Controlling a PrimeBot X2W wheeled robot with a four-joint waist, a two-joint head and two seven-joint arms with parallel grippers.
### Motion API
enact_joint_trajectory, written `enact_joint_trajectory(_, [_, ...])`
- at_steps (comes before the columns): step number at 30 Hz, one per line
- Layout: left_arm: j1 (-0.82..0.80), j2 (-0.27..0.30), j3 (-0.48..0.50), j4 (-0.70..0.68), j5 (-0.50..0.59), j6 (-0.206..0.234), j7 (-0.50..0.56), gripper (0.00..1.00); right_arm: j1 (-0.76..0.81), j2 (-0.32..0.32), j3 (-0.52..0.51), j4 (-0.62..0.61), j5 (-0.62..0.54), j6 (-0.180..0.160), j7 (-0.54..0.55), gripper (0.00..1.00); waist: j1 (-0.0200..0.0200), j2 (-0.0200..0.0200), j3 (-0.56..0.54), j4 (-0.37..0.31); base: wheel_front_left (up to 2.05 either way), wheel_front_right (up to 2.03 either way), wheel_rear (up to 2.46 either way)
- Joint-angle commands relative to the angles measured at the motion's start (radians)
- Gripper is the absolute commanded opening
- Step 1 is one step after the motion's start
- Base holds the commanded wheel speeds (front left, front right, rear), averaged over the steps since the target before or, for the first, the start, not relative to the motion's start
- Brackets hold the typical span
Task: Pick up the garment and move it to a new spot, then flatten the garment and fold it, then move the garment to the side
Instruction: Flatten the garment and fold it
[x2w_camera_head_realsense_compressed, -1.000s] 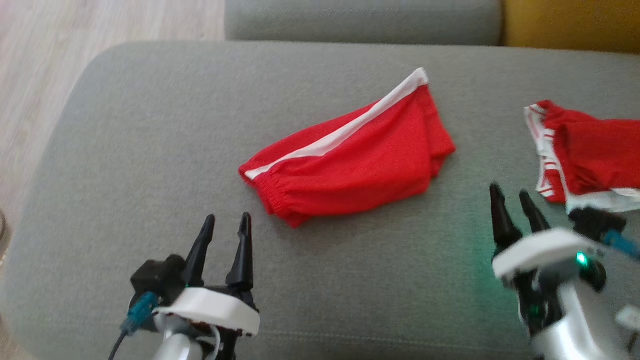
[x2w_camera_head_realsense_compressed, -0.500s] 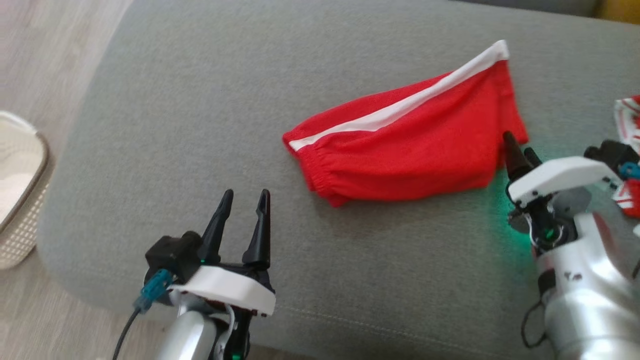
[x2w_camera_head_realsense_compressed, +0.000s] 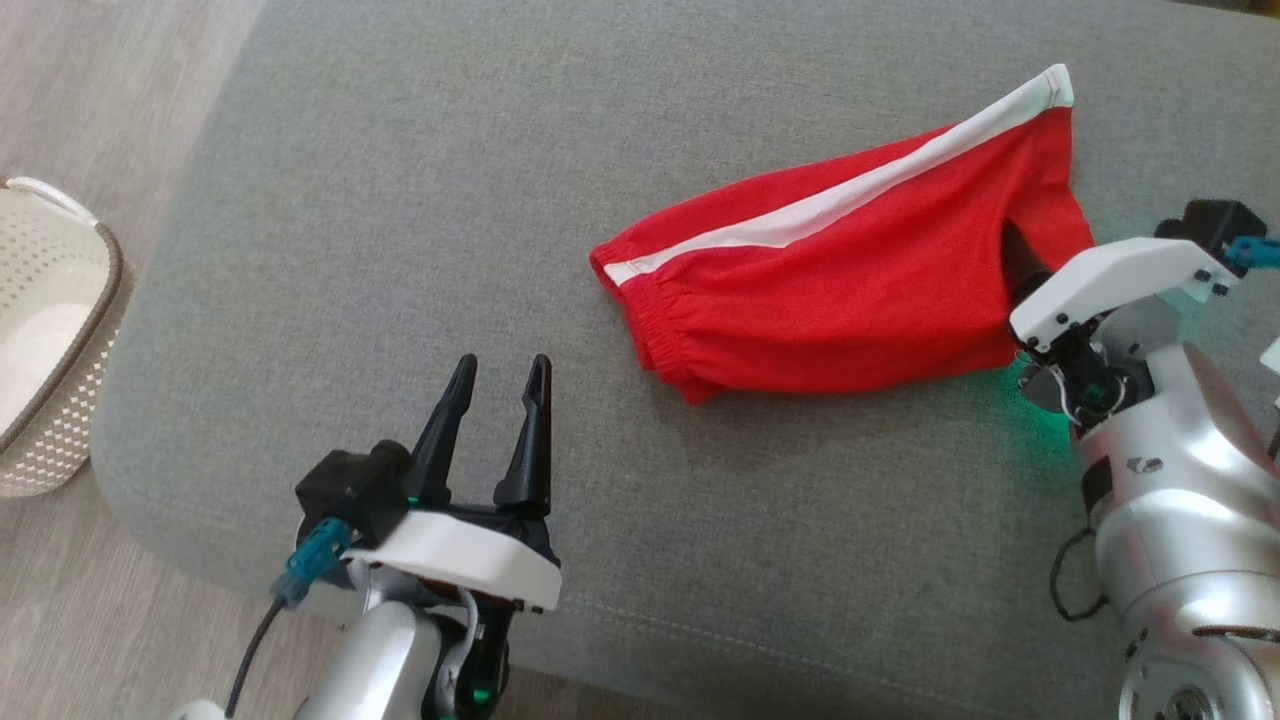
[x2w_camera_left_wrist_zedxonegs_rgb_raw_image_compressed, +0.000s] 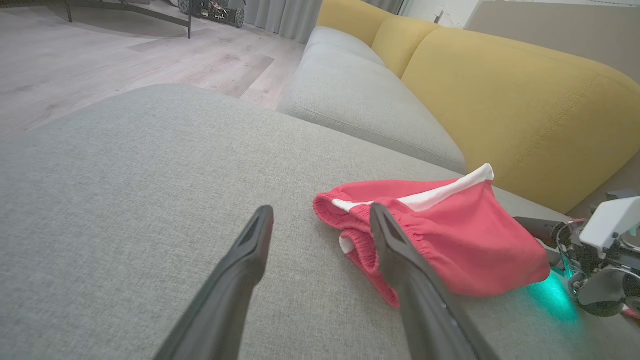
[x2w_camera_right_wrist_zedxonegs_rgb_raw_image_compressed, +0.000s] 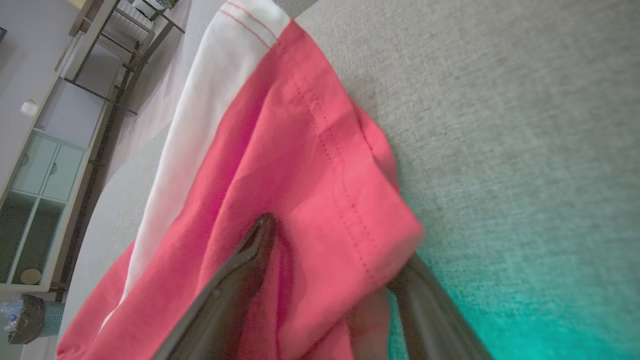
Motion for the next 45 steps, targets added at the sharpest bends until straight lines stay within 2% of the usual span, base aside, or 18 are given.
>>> enact_joint_trajectory(1, [-0.035, 0.001, 0.026, -0.037, -0.008, 0.008, -0.012, 1.00, -0.005, 0.020, 0.032, 0.020, -0.010, 0.007, 0.026, 0.00, 0.0000, -0.0001, -0.001, -0.003, 0.00, 0.00, 0.00])
enact_joint_trajectory(10, [-0.029, 0.001, 0.039, -0.029, -0.002, 0.006, -0.012, 1.00, 0.002, 0.018, 0.073, 0.003, -0.037, 0.007, -0.091, 0.00, 0.0000, -0.0001, -0.032, -0.033, 0.00, 0.00, 0.00])
enact_joint_trajectory(18, [-0.012, 0.001, 0.045, -0.021, 0.002, 0.002, -0.012, 1.00, 0.057, -0.005, 0.061, -0.040, -0.035, 0.007, -0.179, 0.00, 0.0000, -0.0001, -0.072, -0.081, 0.00, 0.00, 0.00])
enact_joint_trajectory(27, [0.003, 0.001, 0.054, -0.021, 0.006, 0.002, -0.012, 1.00, 0.154, -0.016, 0.023, -0.096, -0.049, 0.007, -0.205, 0.00, 0.0000, -0.0001, -0.109, -0.147, 0.00, 0.00, 0.00])
enact_joint_trajectory(33, [0.003, 0.001, 0.038, -0.011, 0.004, -0.004, -0.012, 1.00, 0.163, -0.007, 0.022, -0.152, -0.092, 0.007, -0.231, 0.00, 0.0000, -0.0001, -0.117, -0.154, 0.00, 0.00, 0.00])
enact_joint_trajectory(39, [0.005, 0.001, 0.041, -0.006, 0.003, -0.005, -0.012, 1.00, 0.185, 0.014, 0.124, -0.268, -0.073, 0.007, -0.276, 0.00, 0.0000, -0.0001, -0.135, -0.128, 0.00, 0.00, 0.00])
enact_joint_trajectory(45, [0.022, 0.001, 0.047, -0.002, 0.004, -0.009, -0.012, 1.00, 0.257, 0.020, 0.361, -0.422, -0.001, 0.007, -0.287, 0.00, 0.0000, -0.0001, -0.155, -0.099, 0.00, 0.00, 0.00])
